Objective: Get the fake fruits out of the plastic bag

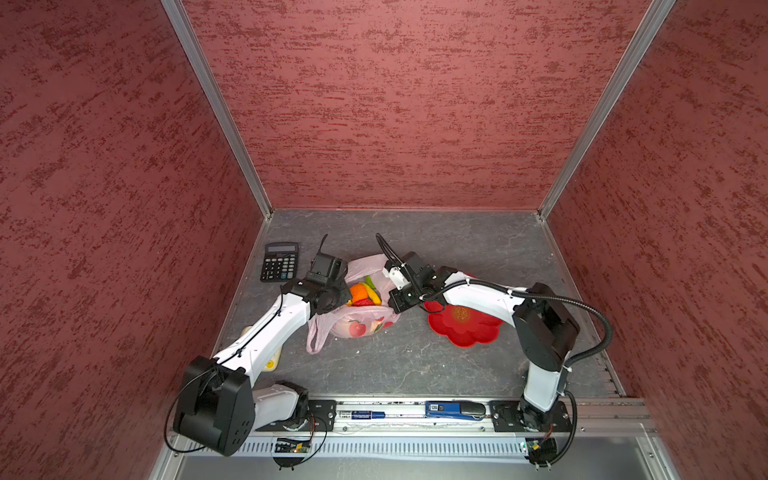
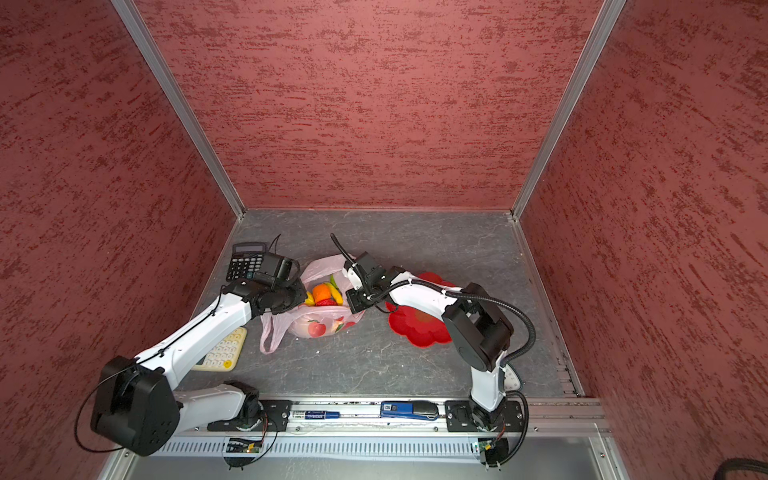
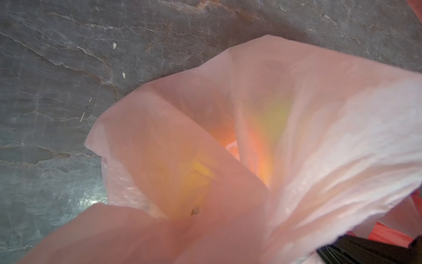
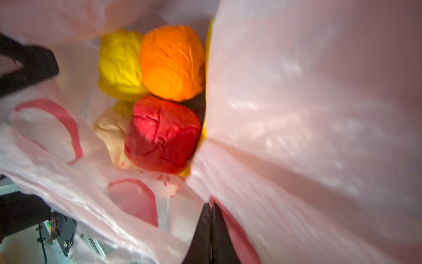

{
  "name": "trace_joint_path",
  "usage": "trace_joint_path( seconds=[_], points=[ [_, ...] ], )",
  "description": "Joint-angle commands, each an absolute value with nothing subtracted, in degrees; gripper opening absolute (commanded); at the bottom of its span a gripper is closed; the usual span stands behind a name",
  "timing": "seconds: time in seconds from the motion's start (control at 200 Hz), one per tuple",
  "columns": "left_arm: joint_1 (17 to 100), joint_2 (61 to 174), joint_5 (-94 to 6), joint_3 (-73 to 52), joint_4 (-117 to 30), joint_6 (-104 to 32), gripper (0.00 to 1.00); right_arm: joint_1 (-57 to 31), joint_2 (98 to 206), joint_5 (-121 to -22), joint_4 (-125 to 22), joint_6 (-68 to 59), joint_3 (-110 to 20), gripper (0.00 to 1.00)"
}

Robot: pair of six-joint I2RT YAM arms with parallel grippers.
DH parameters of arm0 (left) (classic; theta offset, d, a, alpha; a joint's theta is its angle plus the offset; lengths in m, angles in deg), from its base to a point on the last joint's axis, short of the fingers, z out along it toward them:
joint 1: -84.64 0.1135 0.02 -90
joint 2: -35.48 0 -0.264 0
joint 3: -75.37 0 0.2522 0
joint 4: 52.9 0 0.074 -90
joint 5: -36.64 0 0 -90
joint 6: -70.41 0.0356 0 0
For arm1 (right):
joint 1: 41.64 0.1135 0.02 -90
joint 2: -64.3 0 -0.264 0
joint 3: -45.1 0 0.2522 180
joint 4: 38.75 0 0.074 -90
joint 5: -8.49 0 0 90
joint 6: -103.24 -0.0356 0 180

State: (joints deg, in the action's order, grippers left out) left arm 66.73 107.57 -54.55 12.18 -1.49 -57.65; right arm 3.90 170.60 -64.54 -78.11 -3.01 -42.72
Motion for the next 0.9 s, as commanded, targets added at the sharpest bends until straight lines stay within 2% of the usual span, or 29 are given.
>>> trace_joint_path(
  seconds=[0.0, 0.245, 0.526, 0.746, 0.897],
  points=[
    [68.37, 110.02, -53.46, 10.43, -3.30, -55.46, 0.20, 3.63, 167.21, -64.86, -78.26, -1.79, -40.51, 0.07],
    [71.52, 113.52, -51.69, 10.04, -5.09, -55.73, 0.18, 3.45, 167.29, -63.57, -73.34, -3.32, -33.94, 0.05],
    [71.39, 116.16, -44.56, 8.66, -6.30, -55.89, 0.18, 3.01, 166.96, -64.07, -68.69, -4.84, -34.55, 0.05],
    [65.30, 112.71, -42.09, 8.96, -3.93, -57.11, 0.29, 3.27, 162.12, -65.88, -66.79, -5.98, -34.16, 0.14],
    [61.29, 111.46, -44.35, 10.56, -2.49, -57.81, 0.31, 4.30, 157.53, -67.74, -67.95, -7.02, -34.52, 0.18]
  ],
)
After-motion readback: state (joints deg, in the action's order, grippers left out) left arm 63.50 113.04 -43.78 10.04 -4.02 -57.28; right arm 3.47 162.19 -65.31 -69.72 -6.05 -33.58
